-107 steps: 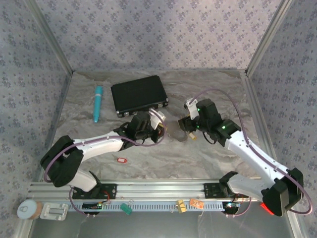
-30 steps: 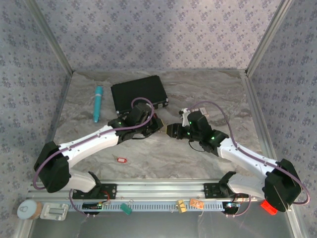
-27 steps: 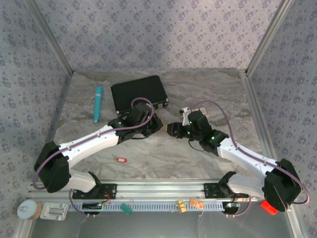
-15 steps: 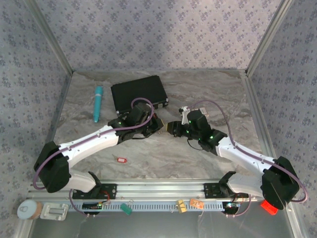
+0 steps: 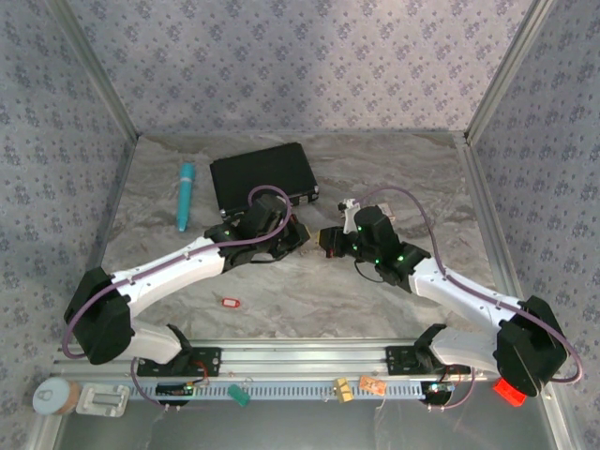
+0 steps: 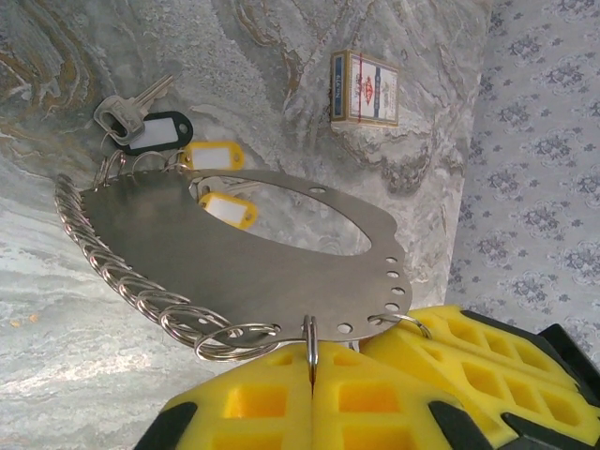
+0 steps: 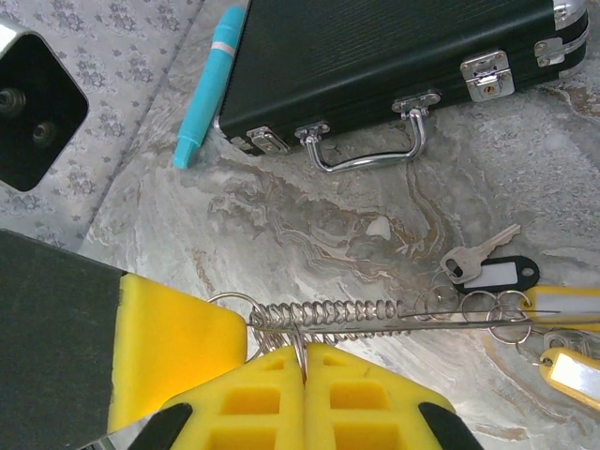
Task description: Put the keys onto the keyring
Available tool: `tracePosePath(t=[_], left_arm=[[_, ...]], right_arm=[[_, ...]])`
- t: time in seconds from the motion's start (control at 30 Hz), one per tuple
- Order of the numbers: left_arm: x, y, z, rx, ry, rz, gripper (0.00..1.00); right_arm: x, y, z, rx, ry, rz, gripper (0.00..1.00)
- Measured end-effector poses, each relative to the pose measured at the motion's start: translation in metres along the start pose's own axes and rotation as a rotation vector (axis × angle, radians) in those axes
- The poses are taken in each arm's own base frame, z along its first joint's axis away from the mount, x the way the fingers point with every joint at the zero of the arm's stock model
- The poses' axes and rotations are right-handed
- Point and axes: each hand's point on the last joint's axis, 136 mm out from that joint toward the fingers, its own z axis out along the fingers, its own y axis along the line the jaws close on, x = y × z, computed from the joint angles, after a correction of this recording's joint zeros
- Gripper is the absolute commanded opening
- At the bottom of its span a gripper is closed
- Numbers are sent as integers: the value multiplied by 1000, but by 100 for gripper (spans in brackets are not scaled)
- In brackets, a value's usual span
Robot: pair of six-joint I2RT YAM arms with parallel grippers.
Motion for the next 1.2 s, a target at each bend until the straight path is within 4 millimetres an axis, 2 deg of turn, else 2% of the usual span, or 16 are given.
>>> tracePosePath(t=[0.03,0.1,0.17,0.27,0.4,0.53,0.6,0.67,0.8,0.87,0.93,1.07,1.2], left_arm=[[0,0,0,0,-1,0,37],[-2,0,-2,-1,-12,10,50],[-6,0,-6,-6,-36,34,58],[-18,0,-23,-19,-112,98,67],[-46,-11,-60,-12,-279,257,71],[-83,-16,-96,-24,-449,448,68],[-97,-15,-106,-52,-506,573,65],[-102,-15,-110,-84,-531,725,62],[-91,-17,-101,-101,-492,1057,57],[-78,-20,-93,-54,-451,1206,54],[-56,-19,-84,42,-407,1359,51],[-19,-5,-67,194,-328,1523,47],[1,-6,-65,312,-296,1591,46]], right_arm=[[0,0,0,4,0,-6,0],[-3,-2,-1,18,-2,-17,0],[-4,-6,-2,33,1,-28,0],[-6,-9,-5,53,13,-64,0],[-13,-16,-13,79,48,-142,0],[-34,-13,-22,74,88,-269,0],[-45,-7,-25,55,106,-348,0],[-53,-3,-29,44,118,-439,0],[-47,7,-36,-24,153,-668,0],[-41,11,-38,-67,166,-769,0],[-35,18,-39,-123,167,-877,0],[-23,29,-40,-210,166,-1025,0],[-9,41,-41,-288,163,-1142,0]])
